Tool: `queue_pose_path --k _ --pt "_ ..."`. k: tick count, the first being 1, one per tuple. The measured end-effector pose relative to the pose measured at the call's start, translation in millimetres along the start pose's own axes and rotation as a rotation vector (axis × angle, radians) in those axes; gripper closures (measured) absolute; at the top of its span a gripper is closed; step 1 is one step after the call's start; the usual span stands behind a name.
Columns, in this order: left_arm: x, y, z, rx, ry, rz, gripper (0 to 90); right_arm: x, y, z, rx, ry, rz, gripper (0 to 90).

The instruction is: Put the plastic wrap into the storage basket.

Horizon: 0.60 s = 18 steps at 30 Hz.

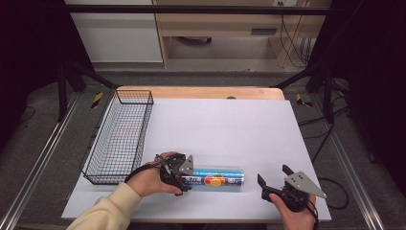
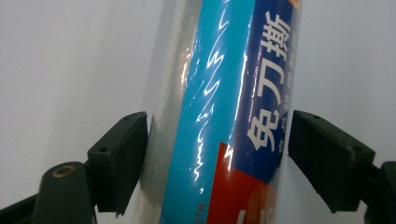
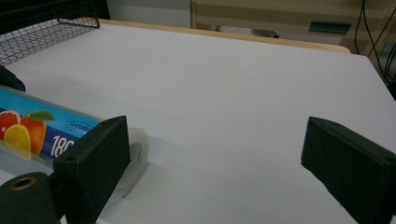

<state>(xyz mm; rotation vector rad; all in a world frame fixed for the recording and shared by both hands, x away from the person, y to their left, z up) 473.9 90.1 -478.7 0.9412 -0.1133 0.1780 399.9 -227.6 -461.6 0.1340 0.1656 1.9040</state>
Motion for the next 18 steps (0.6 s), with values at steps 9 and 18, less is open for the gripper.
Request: queue_pose_path --k 9,18 --pt "1.6 -6.4 -0.6 0.017 -0.001 -0.009 20.9 0.3 -0.1 -0.1 0.001 0.001 0.004 9.2" --pt "4.7 -10.0 -3.7 0.033 0.005 -0.023 22.1 1.9 -0.7 -0.5 0.006 0.004 0.014 10.0"
Point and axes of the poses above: each handheld gripper's, and its own axes: y roughly backward along the jaws, z roughly out of its top, x roughly to its left, the point moved 4 cm from there along -y, roughly forward along the jaws, and after that the axes turned 10 degrees about -x, right-handed, at the moved point
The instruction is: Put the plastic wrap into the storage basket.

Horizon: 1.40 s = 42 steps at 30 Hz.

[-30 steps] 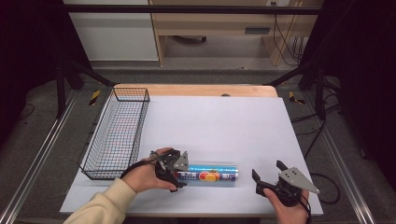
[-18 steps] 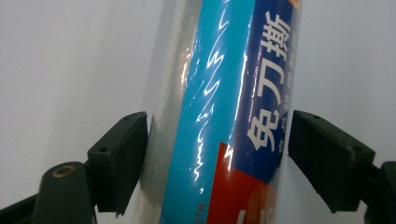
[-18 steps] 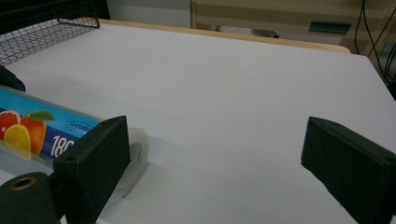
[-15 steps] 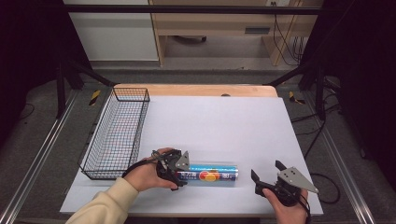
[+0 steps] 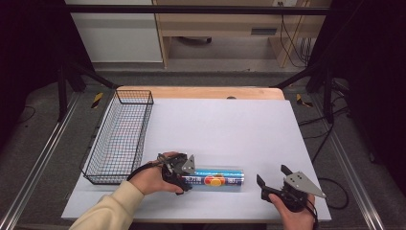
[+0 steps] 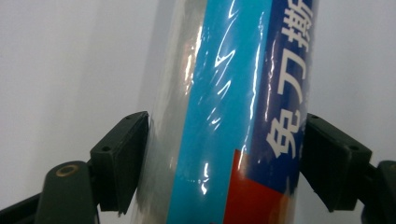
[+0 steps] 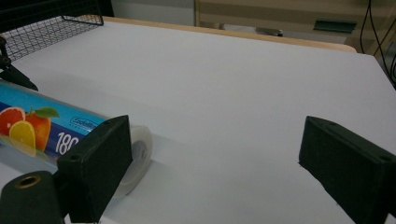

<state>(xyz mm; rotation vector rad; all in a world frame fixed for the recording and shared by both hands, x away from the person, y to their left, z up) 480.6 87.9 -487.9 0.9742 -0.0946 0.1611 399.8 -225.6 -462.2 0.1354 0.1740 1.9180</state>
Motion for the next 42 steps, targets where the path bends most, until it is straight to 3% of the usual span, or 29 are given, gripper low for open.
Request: queue_pose_path --k 9,38,42 --pt "1.6 -1.2 1.0 0.014 -0.009 -0.004 26.8 0.2 -0.1 -0.3 0.003 0.002 0.004 10.4" --pt "3.6 -4.4 5.0 0.048 -0.017 -0.029 28.5 1.8 -0.7 -1.0 0.011 0.001 0.015 11.7" --pt "3.0 -3.3 5.3 0.043 0.012 -0.058 29.1 1.9 -0.6 -0.8 0.01 -0.002 0.016 11.8"
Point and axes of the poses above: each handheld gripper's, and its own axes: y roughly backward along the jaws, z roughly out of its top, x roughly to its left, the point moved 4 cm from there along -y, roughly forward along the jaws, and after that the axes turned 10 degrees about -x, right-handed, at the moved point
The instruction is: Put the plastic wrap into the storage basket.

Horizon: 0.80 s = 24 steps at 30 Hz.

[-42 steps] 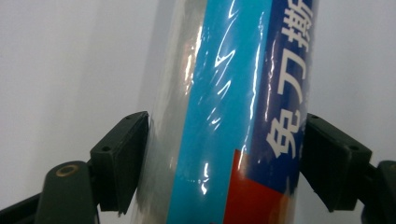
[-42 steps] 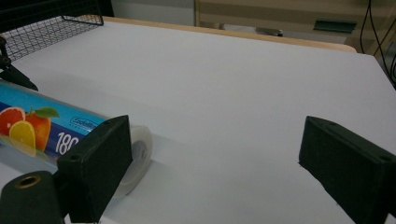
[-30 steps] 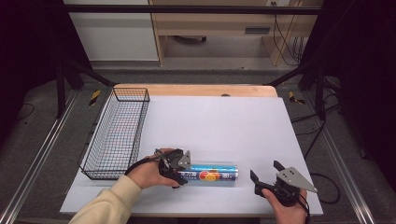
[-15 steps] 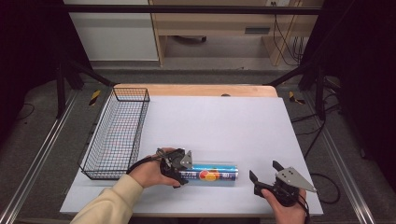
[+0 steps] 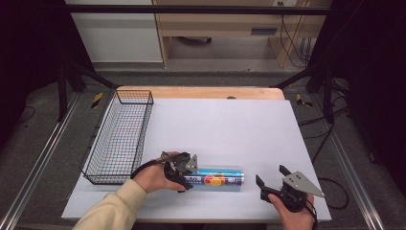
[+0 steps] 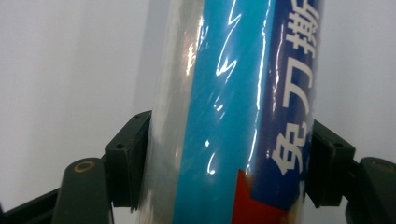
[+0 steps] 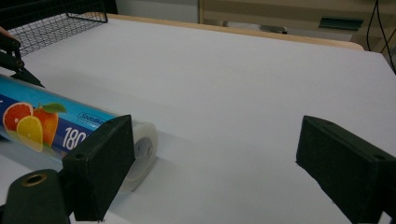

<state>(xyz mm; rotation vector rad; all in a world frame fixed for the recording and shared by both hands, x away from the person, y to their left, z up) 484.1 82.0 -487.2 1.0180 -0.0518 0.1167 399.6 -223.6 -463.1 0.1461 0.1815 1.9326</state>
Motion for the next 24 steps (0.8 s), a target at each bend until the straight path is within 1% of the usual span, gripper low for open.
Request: queue_pose_path --k 1,3,7,8,10,11,13,14,17,18,19,20,21,24 --pt "-0.7 0.1 0.0 -0.005 0.009 -0.007 29.3 -0.1 -0.1 -0.1 0.001 0.001 -0.001 11.9" --pt "-2.6 -0.1 0.0 -0.015 0.021 -0.004 29.6 0.0 -0.3 0.0 0.0 0.001 0.001 11.9" --pt "-3.5 0.3 0.2 -0.02 0.029 -0.009 29.9 0.1 -0.2 0.0 -0.001 0.001 0.001 12.0" --pt "-3.6 0.8 0.8 -0.02 0.026 -0.005 29.9 0.2 0.0 0.1 0.0 -0.001 0.001 12.0" --pt "-4.6 0.8 1.9 -0.02 0.037 0.0 30.1 0.1 0.0 0.1 -0.001 -0.001 0.002 12.0" --pt "-4.8 0.8 2.5 -0.022 0.036 0.006 30.2 0.0 0.0 0.2 -0.001 0.0 0.001 12.0" --pt "-5.4 1.2 3.8 -0.032 0.038 0.008 30.2 -0.2 0.2 0.3 -0.003 -0.001 0.0 12.1" --pt "-5.3 1.8 4.4 -0.04 0.042 0.004 30.3 -0.2 0.3 0.4 -0.003 -0.002 -0.002 12.1" --pt "-5.1 5.1 7.5 -0.063 0.051 0.011 30.4 -1.1 0.9 0.8 -0.007 -0.001 -0.006 12.3" --pt "-5.2 7.3 8.9 -0.072 0.049 0.03 30.4 -1.5 1.1 1.0 -0.009 -0.002 -0.008 12.1" --pt "-4.6 9.7 9.9 -0.091 0.059 0.043 30.4 -2.1 1.3 1.0 -0.01 -0.005 -0.016 11.0" --pt "-4.0 12.8 10.8 -0.109 0.083 0.038 30.4 -3.0 1.6 1.1 -0.008 -0.007 -0.022 10.3" --pt "-3.8 16.1 12.0 -0.13 0.096 0.038 30.4 -3.7 1.9 1.4 -0.013 -0.012 -0.023 10.3" --pt "-4.7 27.2 17.8 -0.171 0.105 0.054 30.5 -5.8 2.9 2.1 -0.02 -0.013 -0.034 10.0"
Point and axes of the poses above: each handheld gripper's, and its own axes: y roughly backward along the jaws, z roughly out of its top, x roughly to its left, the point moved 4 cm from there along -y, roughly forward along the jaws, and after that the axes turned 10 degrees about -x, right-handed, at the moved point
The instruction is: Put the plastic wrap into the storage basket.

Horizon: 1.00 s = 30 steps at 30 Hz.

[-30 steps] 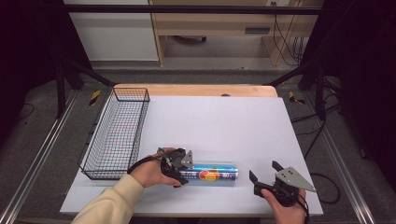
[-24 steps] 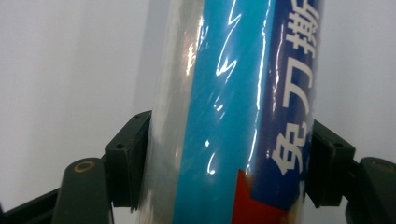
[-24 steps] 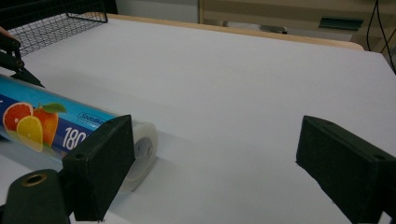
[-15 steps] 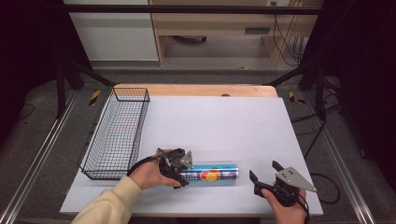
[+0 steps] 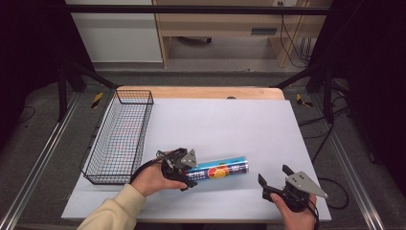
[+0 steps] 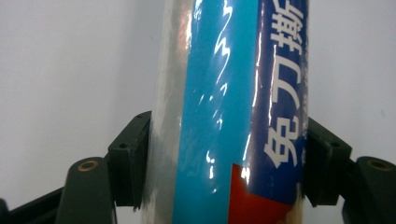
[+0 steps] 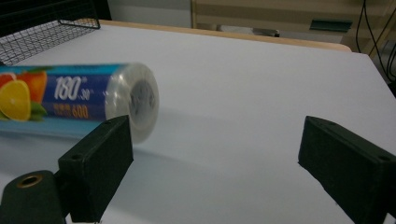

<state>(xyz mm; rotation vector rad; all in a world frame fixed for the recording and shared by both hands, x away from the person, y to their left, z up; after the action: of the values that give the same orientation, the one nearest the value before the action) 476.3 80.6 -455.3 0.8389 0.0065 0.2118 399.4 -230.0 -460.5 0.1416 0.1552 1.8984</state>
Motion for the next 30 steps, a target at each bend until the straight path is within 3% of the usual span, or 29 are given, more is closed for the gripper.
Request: queue_pose_path --k 6,12,18,30 --pt "-2.8 22.0 19.9 -0.044 -0.011 0.033 30.6 -0.6 1.1 0.1 -0.004 -0.012 -0.007 8.6" --pt "-5.0 36.0 33.1 -0.058 -0.026 0.049 30.7 -2.0 2.2 1.2 -0.007 -0.018 -0.006 8.7" --pt "-5.6 45.6 36.2 -0.048 -0.037 0.065 30.7 -3.6 2.9 1.1 -0.011 -0.018 -0.011 8.9" --pt "1.5 68.8 30.1 -0.082 -0.005 0.101 31.0 -4.6 2.6 0.0 -0.006 -0.022 -0.017 9.2"
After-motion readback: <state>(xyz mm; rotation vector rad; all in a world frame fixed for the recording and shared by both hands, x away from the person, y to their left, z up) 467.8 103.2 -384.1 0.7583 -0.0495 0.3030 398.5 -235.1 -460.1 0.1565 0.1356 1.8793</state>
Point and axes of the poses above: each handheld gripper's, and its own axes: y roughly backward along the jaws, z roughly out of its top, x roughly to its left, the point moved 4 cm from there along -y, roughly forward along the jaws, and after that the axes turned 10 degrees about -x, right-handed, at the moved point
